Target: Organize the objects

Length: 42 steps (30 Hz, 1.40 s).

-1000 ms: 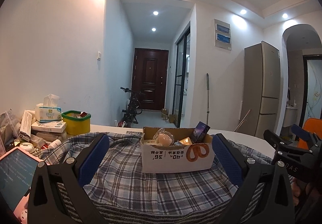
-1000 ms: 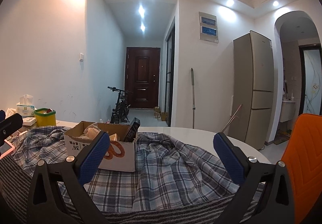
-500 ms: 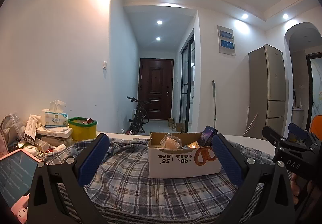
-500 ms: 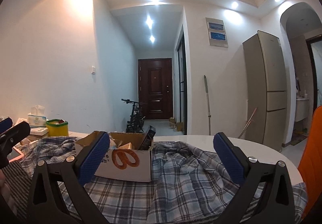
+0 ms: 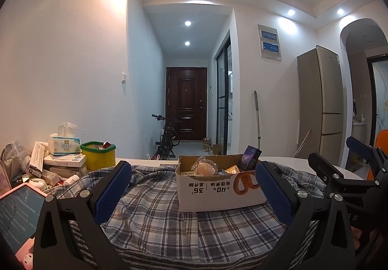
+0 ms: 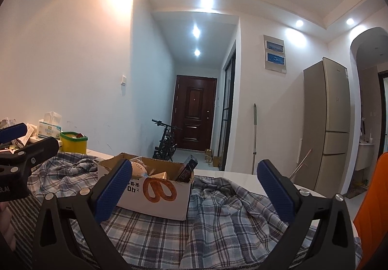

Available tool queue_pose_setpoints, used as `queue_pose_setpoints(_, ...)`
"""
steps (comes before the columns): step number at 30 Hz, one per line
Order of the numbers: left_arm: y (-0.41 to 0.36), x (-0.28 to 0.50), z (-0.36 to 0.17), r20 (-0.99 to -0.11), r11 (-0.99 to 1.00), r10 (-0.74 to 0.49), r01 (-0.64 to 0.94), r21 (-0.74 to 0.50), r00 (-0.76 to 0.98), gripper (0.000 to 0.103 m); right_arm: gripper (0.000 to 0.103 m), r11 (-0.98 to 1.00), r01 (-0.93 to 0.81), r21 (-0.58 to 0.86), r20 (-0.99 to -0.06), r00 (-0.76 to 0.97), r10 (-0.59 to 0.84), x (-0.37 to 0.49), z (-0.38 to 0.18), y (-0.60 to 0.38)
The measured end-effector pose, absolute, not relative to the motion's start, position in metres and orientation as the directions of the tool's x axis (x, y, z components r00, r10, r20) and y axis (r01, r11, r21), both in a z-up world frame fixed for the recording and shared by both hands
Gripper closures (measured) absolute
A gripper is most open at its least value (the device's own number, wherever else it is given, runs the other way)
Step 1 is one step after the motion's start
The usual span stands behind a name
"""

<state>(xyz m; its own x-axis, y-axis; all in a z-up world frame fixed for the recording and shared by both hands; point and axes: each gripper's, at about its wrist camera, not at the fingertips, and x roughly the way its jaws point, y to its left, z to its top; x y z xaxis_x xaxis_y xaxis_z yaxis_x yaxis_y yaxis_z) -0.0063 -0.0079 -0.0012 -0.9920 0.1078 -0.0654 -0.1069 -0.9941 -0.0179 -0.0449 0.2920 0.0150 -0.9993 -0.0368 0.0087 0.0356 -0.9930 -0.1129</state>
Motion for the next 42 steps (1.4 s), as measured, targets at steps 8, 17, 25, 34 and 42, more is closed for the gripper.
queue_pose_setpoints(8, -0.009, -0.006, -0.001, -0.056, -0.995, 0.102, -0.102, -0.017, -0.993, 0.000, 0.000, -0.998, 0.033, -0.053, -0.010, -0.999, -0.033, -0.049, 0.016, 0.305)
queue_pose_setpoints(17, -0.012, -0.009, -0.002, -0.079, -0.996, 0.091, -0.089, -0.029, -0.993, 0.000, 0.000, -0.999, 0.032, -0.030, -0.002, -0.999, -0.032, -0.047, 0.017, 0.310)
queue_pose_setpoints(25, -0.009, -0.008, -0.001, -0.079, -0.996, 0.083, -0.082, -0.019, -0.993, 0.000, 0.000, -0.999, 0.032, -0.031, -0.004, -0.999, -0.032, -0.046, 0.018, 0.311)
queue_pose_setpoints(34, -0.009, -0.010, 0.000, -0.089, -0.996, 0.084, -0.082, -0.019, -0.992, 0.000, 0.000, -0.999, 0.032, -0.031, -0.004, -0.999, -0.032, -0.046, 0.018, 0.311)
queue_pose_setpoints(42, -0.008, -0.009, 0.000, -0.083, -0.996, 0.085, -0.084, -0.017, -0.993, 0.000, 0.000, -0.999, 0.031, -0.030, -0.008, -1.000, -0.031, -0.047, 0.018, 0.310)
